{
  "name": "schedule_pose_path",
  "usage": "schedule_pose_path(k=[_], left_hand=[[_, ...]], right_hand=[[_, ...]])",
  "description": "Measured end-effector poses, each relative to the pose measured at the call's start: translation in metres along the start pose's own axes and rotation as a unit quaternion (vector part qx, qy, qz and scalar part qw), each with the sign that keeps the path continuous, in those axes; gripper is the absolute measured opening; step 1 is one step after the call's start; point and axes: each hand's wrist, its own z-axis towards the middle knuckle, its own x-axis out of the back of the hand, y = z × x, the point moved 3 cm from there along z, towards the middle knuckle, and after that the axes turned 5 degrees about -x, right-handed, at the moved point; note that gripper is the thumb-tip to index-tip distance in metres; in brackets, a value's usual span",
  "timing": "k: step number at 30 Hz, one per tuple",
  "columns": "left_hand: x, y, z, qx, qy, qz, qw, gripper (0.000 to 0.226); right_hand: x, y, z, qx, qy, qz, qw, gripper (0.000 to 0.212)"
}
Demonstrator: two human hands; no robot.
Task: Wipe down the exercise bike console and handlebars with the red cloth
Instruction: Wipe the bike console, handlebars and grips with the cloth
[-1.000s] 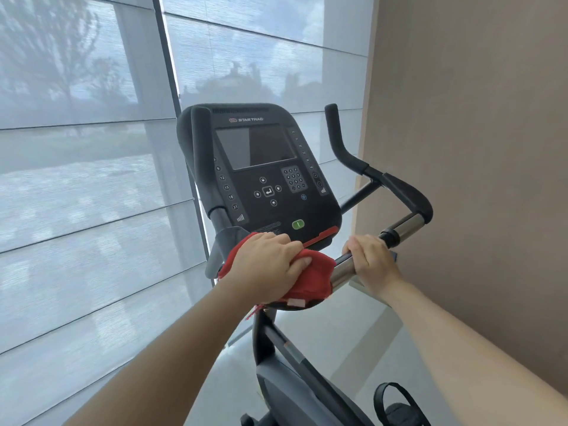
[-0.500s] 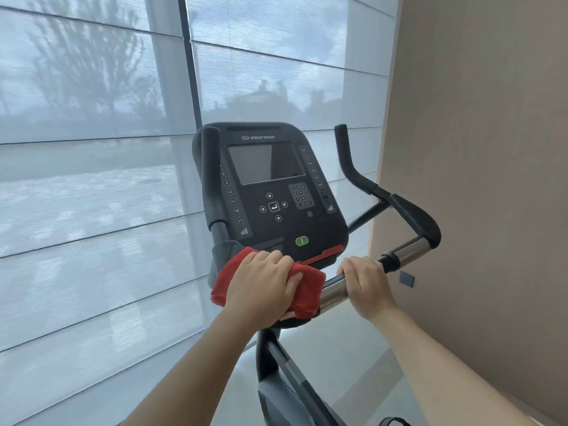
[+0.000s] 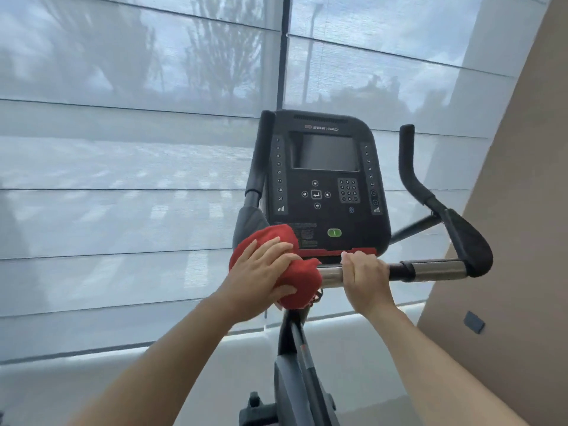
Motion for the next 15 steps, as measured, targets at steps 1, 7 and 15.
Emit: schedule_pose_path(k=[1,7,15], left_hand=[[0.0,-0.001,0.001,0.005,-0.01,0.005,1.0,0.052],[0.001,0.004,0.007,0.021,0.0,0.007,1.0,0.052],[0.012,-0.027,0.004,-0.055,-0.048,-0.012,0.997,0.057]], right_hand=[[-0.001,0.002,0.0,0.002,-0.006,-0.002,1.0,0.038],[-0.001,0.004,0.0,-0.001,-0.018,0.0,1.0,0.039],[0.002,0.0,-0.001,-0.017,-0.035,-0.001,0.999,0.037]])
